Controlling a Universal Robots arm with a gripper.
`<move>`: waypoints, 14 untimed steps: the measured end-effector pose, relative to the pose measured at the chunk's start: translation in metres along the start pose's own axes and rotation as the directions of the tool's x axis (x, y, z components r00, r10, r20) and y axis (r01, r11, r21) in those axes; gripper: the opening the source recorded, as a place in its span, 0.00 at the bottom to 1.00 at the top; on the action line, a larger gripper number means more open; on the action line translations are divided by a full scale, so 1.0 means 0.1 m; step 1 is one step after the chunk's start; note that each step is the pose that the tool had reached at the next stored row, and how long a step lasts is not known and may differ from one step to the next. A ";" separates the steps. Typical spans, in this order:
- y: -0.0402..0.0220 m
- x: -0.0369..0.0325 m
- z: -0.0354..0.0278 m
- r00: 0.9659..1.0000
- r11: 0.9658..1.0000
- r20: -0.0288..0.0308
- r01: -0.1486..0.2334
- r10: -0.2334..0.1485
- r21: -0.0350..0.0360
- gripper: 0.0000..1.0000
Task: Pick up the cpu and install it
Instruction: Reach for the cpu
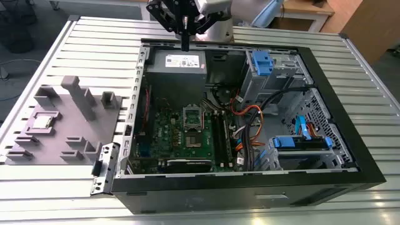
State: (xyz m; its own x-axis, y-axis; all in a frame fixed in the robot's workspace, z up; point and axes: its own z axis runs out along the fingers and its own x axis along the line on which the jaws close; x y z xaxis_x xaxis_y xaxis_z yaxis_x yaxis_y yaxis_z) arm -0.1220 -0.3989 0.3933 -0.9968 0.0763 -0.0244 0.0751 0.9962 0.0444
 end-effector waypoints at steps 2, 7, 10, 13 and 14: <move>0.000 0.000 0.000 1.000 1.000 0.000 0.000 0.000 0.000 0.11; 0.000 0.000 0.000 1.000 1.000 0.000 0.000 0.000 0.000 0.11; -0.002 0.023 -0.001 1.000 1.000 0.001 0.000 0.000 0.000 0.11; -0.004 0.051 -0.002 1.000 1.000 0.002 0.000 0.000 0.000 0.11; -0.004 0.059 -0.002 1.000 1.000 0.002 0.000 0.000 0.000 0.11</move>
State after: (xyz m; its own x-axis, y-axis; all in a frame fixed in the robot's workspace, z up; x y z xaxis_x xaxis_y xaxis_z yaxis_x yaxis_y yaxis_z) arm -0.1279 -0.3989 0.3933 -0.9967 0.0762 -0.0264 0.0750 0.9962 0.0445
